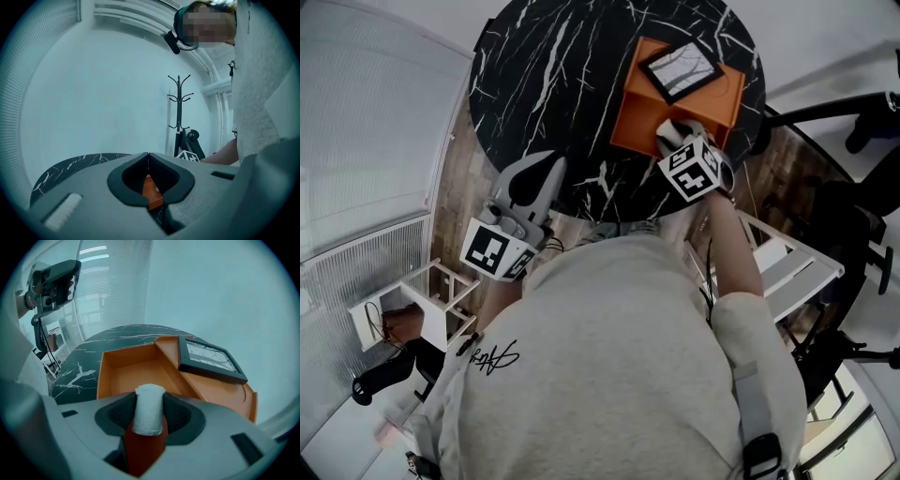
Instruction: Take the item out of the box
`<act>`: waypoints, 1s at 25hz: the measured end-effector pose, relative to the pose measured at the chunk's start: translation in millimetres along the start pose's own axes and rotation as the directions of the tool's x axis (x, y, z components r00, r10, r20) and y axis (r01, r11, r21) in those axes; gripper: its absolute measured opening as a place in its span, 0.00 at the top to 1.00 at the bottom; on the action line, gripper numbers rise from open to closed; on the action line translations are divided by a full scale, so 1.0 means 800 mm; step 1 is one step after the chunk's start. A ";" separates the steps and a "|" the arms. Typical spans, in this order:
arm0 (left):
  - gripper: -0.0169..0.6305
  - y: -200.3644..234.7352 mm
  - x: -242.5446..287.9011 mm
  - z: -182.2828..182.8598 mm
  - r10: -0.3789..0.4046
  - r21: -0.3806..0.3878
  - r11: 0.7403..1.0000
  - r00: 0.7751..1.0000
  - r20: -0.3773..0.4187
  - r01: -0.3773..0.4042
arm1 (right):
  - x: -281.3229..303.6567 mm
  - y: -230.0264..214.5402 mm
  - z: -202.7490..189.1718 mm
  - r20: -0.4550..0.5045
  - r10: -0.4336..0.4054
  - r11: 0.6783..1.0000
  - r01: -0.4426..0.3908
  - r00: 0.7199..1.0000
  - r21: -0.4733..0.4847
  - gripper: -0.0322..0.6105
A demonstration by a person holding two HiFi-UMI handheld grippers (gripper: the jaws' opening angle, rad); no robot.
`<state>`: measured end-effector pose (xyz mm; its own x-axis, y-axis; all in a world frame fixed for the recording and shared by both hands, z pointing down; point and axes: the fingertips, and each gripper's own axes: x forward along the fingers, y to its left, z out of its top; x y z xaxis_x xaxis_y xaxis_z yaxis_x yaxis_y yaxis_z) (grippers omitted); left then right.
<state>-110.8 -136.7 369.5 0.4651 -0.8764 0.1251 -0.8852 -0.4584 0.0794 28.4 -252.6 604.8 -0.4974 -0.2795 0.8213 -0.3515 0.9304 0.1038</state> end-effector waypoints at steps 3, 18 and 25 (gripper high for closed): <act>0.97 -0.003 0.001 0.001 -0.006 0.004 1.000 1.000 0.001 0.006 | 0.000 0.001 -0.002 0.012 -0.002 1.000 0.002 1.000 0.000 0.67; 0.97 -0.013 0.001 0.004 -0.029 0.008 1.000 1.000 0.006 0.028 | -0.023 0.004 0.007 0.076 -0.034 0.999 0.033 0.997 0.009 0.67; 0.97 -0.015 0.000 0.004 -0.035 0.003 0.999 0.999 0.010 0.035 | -0.028 0.005 0.014 0.122 -0.044 0.999 0.041 0.992 0.030 0.67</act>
<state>-100.1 -131.9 365.7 0.4960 -0.8610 0.1128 -0.8682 -0.4896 0.0806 29.5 -245.3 580.2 -0.5742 -0.3475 0.7413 -0.3952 0.9106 0.1207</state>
